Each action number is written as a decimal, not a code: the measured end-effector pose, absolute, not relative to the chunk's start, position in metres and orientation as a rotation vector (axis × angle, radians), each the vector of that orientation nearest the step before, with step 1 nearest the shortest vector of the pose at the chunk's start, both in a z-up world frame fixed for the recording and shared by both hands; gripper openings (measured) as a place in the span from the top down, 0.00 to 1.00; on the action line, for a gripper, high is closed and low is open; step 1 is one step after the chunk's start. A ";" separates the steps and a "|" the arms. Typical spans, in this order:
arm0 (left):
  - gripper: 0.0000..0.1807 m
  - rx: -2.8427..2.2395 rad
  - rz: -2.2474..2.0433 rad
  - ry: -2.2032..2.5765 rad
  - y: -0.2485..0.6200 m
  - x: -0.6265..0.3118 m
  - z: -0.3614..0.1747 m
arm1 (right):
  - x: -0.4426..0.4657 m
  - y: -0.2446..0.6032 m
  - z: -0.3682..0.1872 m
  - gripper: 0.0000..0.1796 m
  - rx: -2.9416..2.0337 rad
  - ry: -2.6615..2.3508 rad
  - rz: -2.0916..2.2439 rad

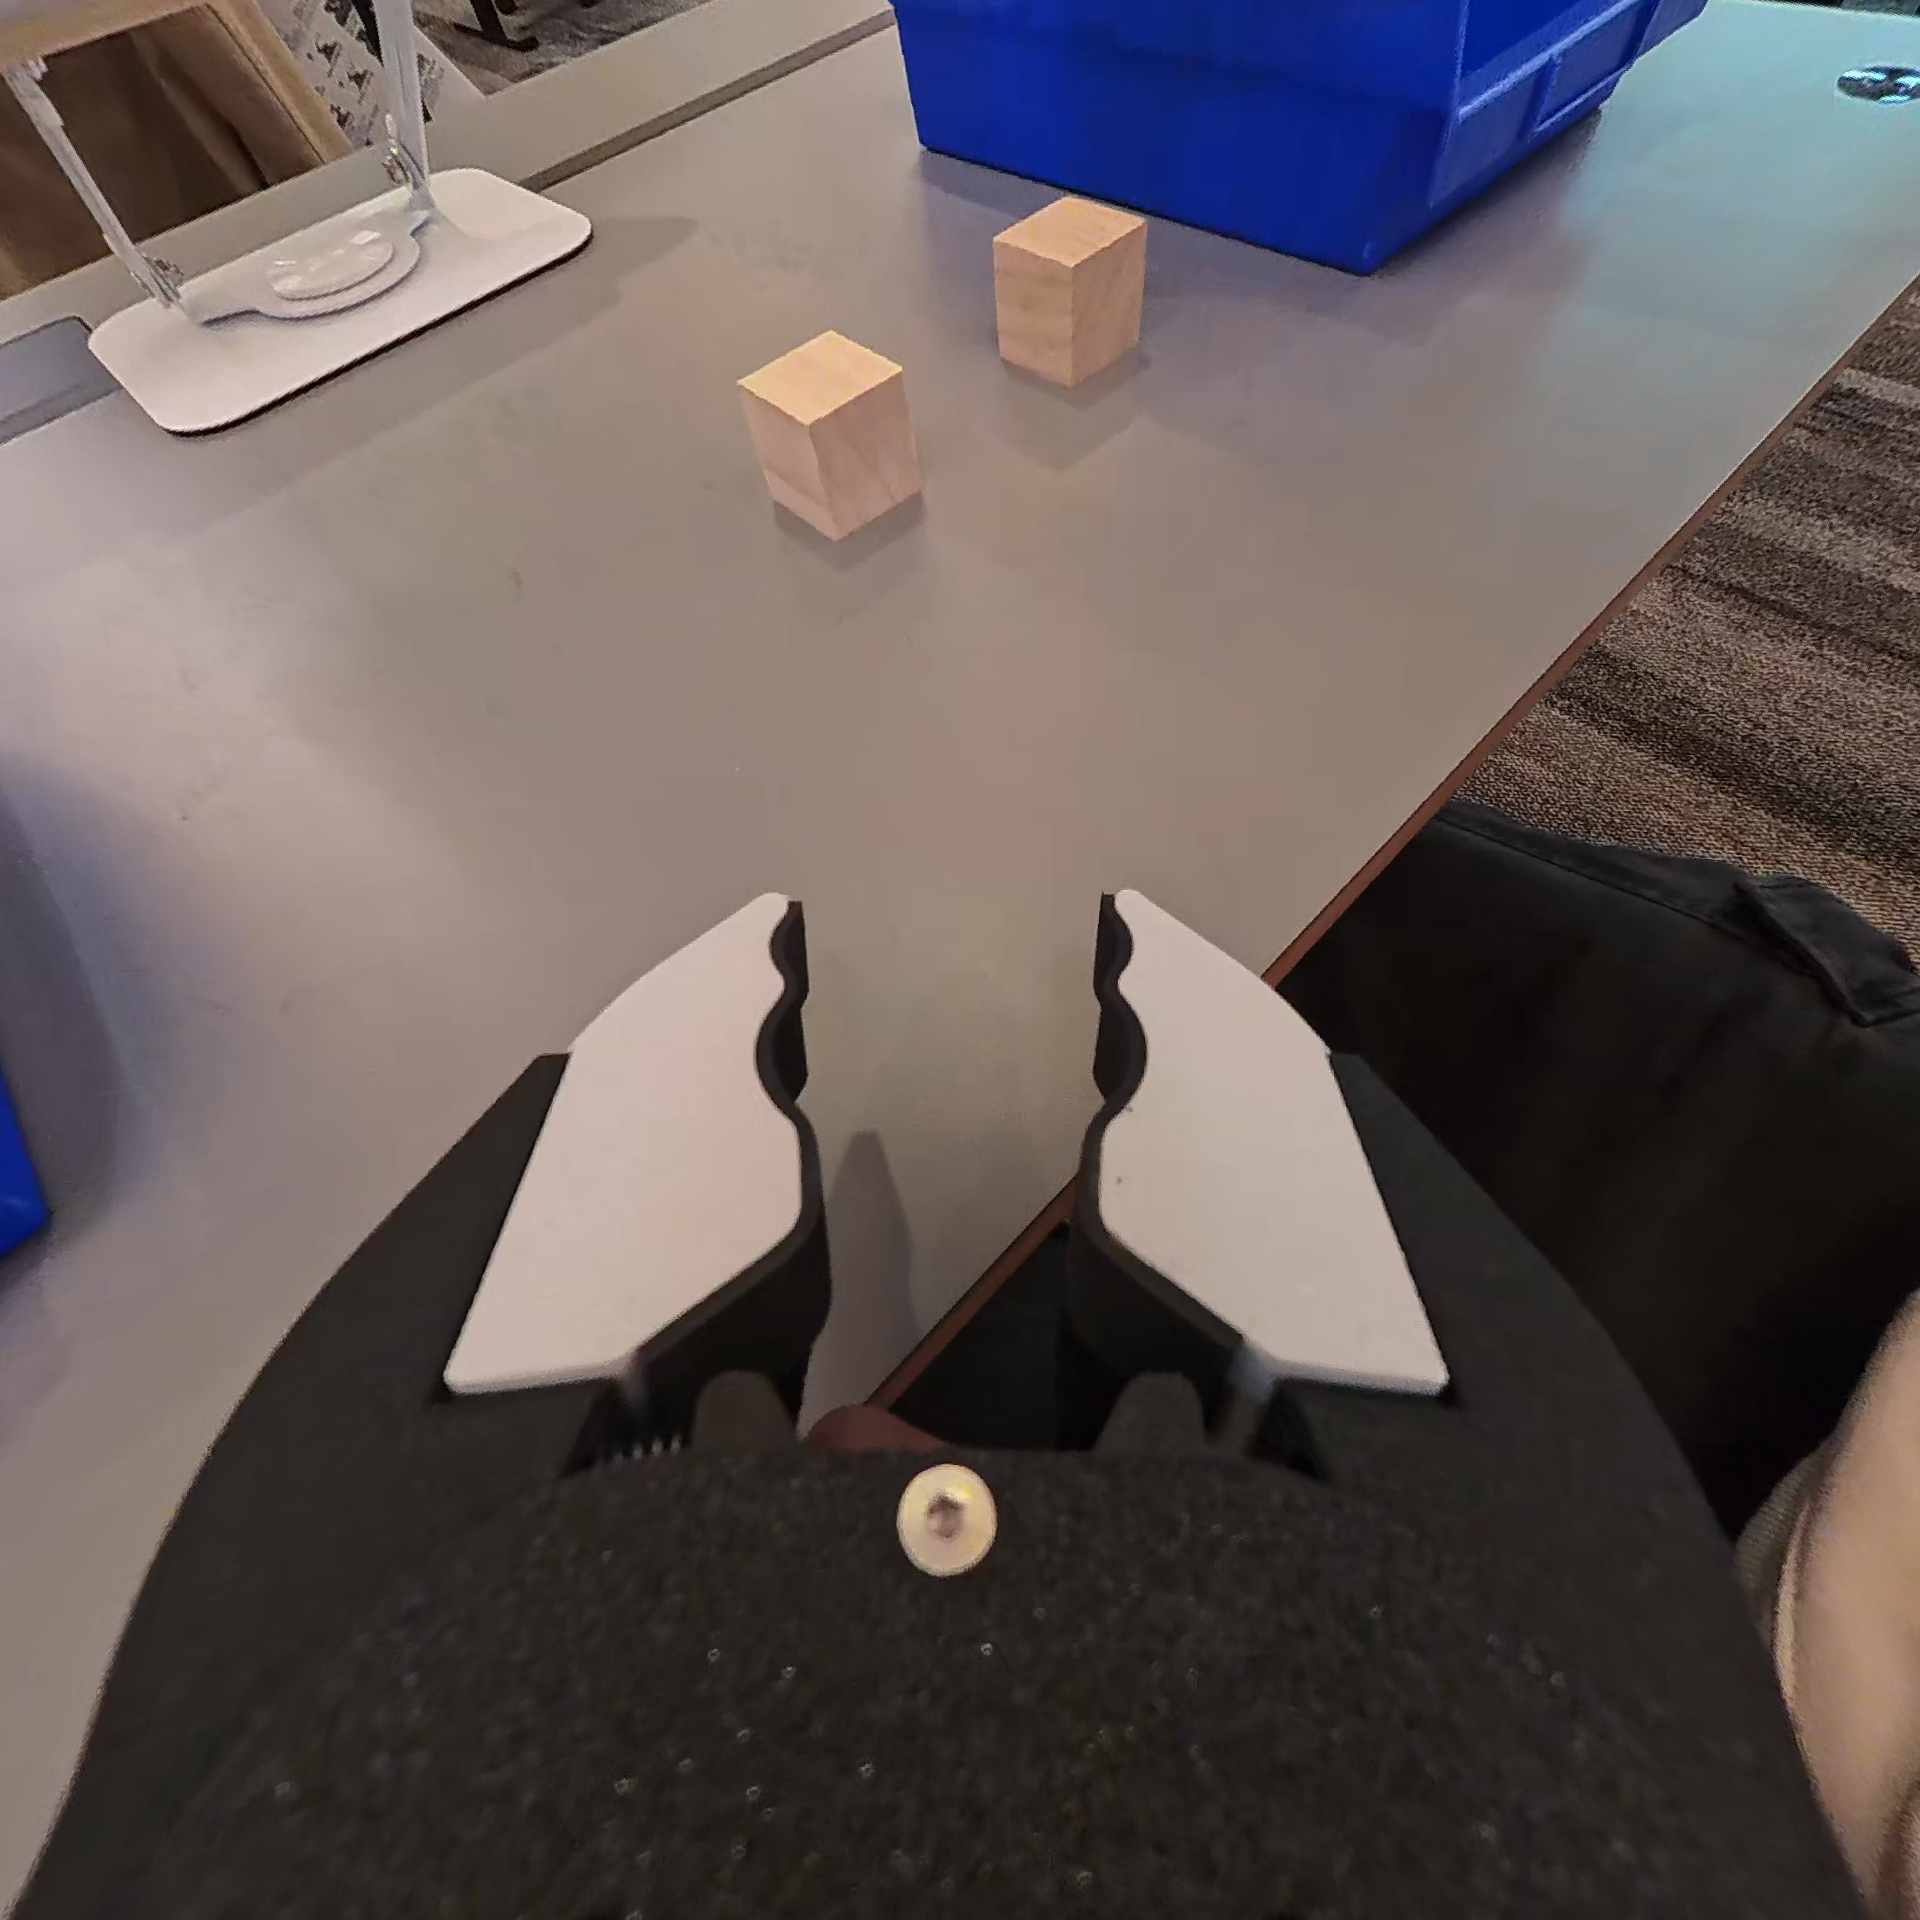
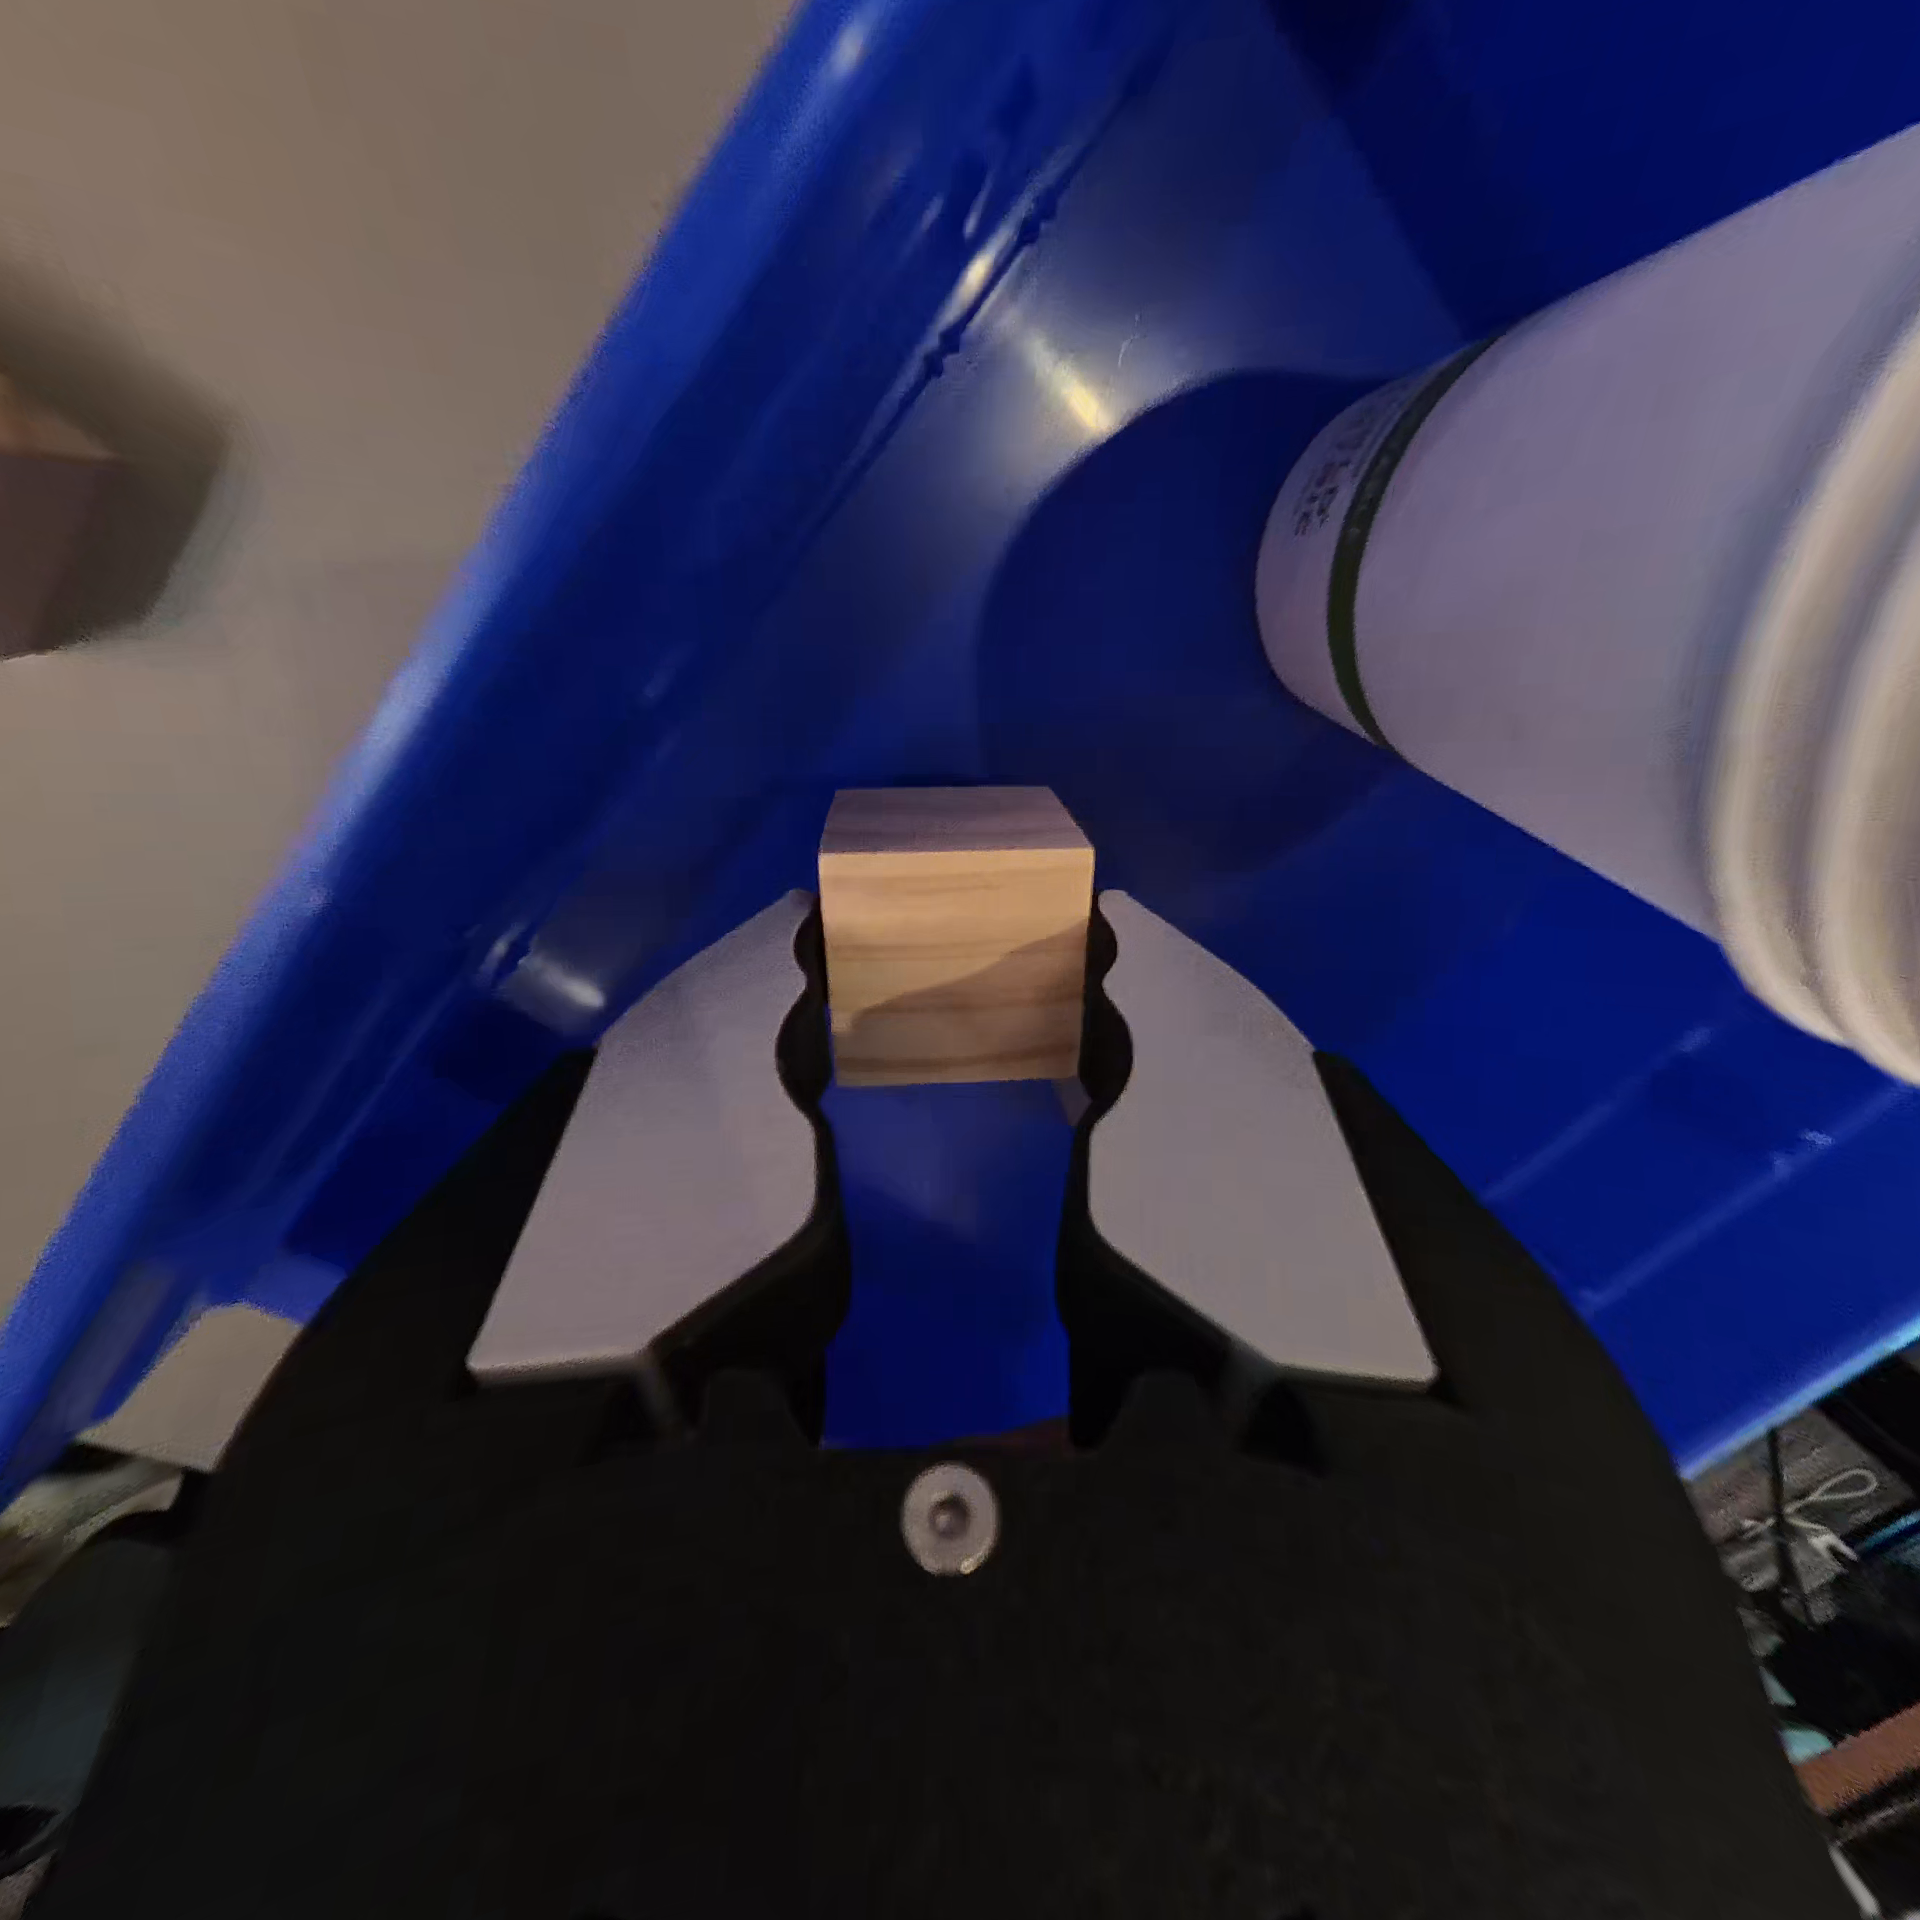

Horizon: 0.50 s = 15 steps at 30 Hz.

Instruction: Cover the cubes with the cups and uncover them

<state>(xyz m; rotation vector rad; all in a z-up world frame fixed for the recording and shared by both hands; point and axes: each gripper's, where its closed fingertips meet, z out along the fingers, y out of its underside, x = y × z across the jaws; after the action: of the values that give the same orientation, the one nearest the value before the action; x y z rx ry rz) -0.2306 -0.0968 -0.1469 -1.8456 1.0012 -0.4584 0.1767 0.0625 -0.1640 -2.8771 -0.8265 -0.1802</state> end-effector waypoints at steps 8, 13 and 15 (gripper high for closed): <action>0.70 -1.859 -0.460 0.999 -0.096 -0.234 -0.150 | 0.176 0.066 -0.184 0.69 -2.910 -0.740 -0.082; 0.69 -1.862 -0.460 1.007 -0.098 -0.232 -0.151 | 0.175 0.065 -0.156 0.61 -2.802 -0.755 -0.066; 0.69 -1.856 -0.455 1.006 -0.098 -0.233 -0.150 | 0.174 0.065 -0.115 0.61 -2.659 -0.688 -0.050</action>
<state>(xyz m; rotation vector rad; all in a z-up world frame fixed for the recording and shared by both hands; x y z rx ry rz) -0.2328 -0.0985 -0.1498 -1.8556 1.0060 -0.4549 0.1735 0.0650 -0.1147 -2.6588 -0.6878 -0.0501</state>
